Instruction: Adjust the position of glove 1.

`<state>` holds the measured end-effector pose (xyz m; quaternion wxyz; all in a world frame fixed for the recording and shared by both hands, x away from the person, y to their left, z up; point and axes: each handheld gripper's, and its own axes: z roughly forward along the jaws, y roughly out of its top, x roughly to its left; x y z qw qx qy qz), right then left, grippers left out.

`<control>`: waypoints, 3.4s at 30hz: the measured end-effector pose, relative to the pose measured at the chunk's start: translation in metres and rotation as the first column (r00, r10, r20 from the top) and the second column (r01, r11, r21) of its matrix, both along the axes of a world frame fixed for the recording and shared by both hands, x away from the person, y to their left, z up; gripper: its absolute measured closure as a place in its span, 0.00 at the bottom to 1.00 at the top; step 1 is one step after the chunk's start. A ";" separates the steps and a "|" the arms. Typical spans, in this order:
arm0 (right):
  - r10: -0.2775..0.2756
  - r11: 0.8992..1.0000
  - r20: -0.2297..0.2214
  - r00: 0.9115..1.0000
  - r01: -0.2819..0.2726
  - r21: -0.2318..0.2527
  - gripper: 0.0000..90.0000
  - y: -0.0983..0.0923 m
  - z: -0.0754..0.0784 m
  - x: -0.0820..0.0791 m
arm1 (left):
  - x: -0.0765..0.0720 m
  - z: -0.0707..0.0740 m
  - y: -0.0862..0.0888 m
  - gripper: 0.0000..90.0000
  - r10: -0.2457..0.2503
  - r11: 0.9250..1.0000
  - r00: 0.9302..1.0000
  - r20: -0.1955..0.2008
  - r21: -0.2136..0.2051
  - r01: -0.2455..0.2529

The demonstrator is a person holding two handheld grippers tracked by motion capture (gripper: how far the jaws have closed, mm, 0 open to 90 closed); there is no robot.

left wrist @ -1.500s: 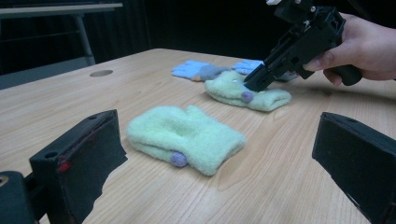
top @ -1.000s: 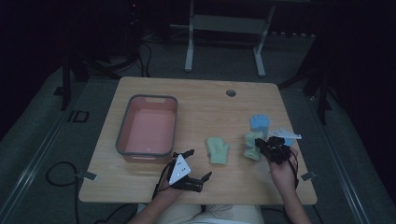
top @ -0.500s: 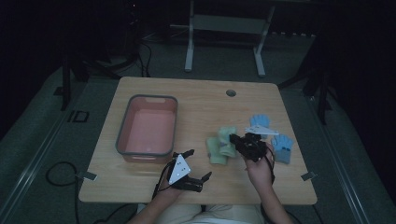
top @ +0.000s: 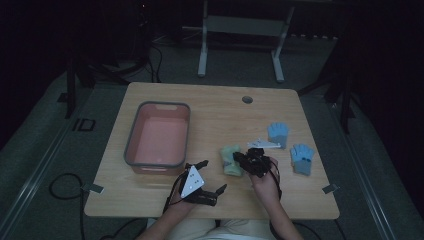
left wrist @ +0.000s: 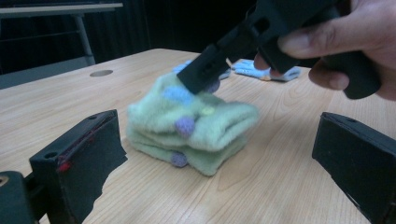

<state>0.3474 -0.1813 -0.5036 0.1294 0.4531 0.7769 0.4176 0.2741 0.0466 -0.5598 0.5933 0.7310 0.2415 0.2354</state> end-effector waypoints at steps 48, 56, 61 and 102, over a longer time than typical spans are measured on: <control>0.141 0.989 0.099 0.985 -0.145 0.038 0.13 -0.036 0.020 0.025 | 0.030 0.021 -0.049 0.42 -0.240 0.859 0.967 -0.084 0.446 0.251; 0.205 0.978 0.056 0.977 -0.206 0.013 0.51 -0.028 0.016 0.054 | 0.047 0.021 -0.066 0.50 -0.300 0.784 0.952 -0.058 0.555 0.280; 0.229 0.973 -0.015 0.973 -0.229 0.001 0.46 -0.021 -0.002 0.073 | 0.058 0.017 -0.067 0.52 -0.298 0.756 0.952 -0.072 0.592 0.281; 0.303 0.952 -0.091 0.949 -0.296 0.085 0.80 -0.015 0.028 0.071 | 0.069 0.089 -0.054 0.85 -0.279 0.730 0.954 -0.108 0.622 0.284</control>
